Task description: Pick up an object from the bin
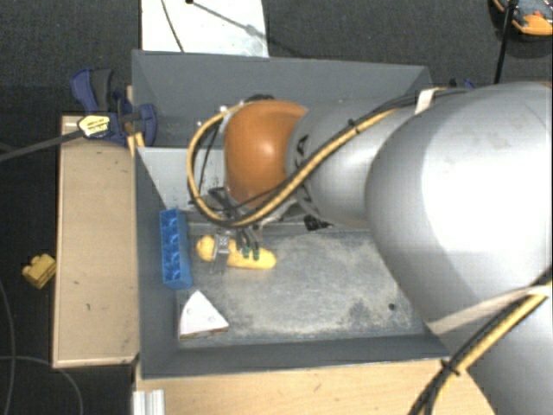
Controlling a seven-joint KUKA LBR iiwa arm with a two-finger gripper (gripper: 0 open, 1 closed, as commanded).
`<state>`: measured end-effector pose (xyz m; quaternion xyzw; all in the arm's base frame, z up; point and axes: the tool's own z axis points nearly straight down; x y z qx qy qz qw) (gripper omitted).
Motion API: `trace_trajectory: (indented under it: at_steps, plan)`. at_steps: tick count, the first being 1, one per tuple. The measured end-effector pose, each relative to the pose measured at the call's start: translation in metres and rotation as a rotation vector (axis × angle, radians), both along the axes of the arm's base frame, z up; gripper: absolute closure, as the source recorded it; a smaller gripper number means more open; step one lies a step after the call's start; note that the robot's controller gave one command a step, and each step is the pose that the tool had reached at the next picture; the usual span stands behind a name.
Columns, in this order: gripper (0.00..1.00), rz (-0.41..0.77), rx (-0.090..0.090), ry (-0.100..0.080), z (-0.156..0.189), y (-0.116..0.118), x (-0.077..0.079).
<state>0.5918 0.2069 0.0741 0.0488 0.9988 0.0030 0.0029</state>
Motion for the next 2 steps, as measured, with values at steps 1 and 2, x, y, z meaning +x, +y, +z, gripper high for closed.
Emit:
trace_trajectory:
  at_steps: [1, 2]
  plan:
    - [1.00, -0.001, 0.000, 0.000, 0.000, 0.000, 0.000]
    - [1.00, -0.015, -0.007, 0.011, 0.037, -0.004, -0.004]
